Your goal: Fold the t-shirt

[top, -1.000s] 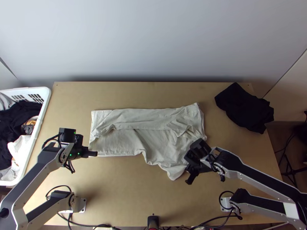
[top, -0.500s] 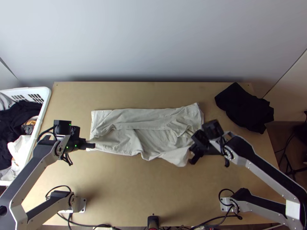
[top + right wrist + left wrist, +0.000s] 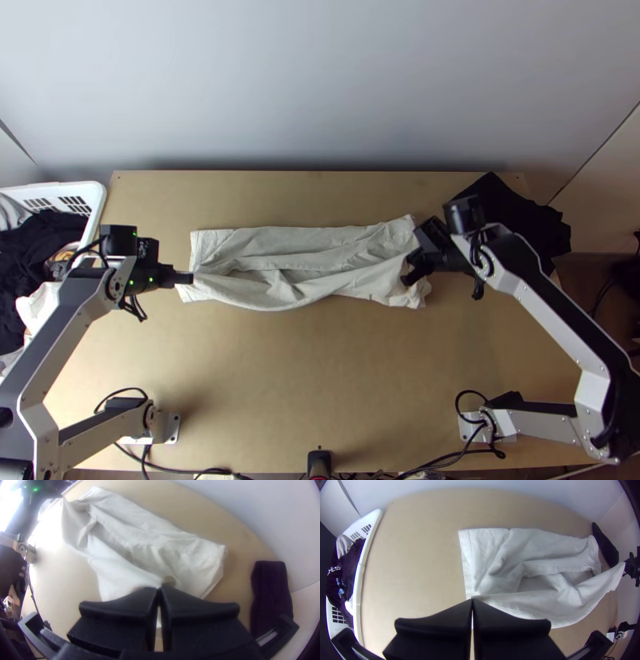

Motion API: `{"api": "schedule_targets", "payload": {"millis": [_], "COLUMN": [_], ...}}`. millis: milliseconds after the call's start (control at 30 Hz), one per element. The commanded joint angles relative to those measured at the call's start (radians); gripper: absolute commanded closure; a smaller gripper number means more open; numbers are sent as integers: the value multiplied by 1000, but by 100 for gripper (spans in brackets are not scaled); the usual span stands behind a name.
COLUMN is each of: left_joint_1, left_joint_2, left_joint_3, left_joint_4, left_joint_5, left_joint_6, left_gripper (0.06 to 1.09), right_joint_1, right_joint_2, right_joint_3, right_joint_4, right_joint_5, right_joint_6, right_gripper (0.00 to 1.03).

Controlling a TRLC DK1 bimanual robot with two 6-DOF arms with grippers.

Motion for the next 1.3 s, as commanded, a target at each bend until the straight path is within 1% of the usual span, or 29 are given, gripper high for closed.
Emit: {"api": "schedule_targets", "payload": {"millis": [0,233,400,733,1000,1267], "left_joint_1": [46,50,50,49,47,29], "left_joint_2": [74,160,261,448,595,721], "left_joint_3": [92,220,318,445,591,615], "left_joint_4": [-3,2,8,40,45,89], "left_joint_5": [23,34,34,32,23,12], "left_joint_6": [15,16,25,48,54,67], "left_gripper": [105,105,105,105,105,105], "right_joint_1": [-69,-100,-127,-163,-181,-172], "right_joint_2": [110,210,306,474,559,632], "right_joint_3": [134,251,343,466,503,507], "right_joint_4": [-1,-9,-26,-34,-43,-43], "right_joint_5": [-2,-1,-1,1,1,19], "right_joint_6": [-21,-38,-59,-78,-81,-59], "right_gripper": [100,100,100,100,100,100]}}
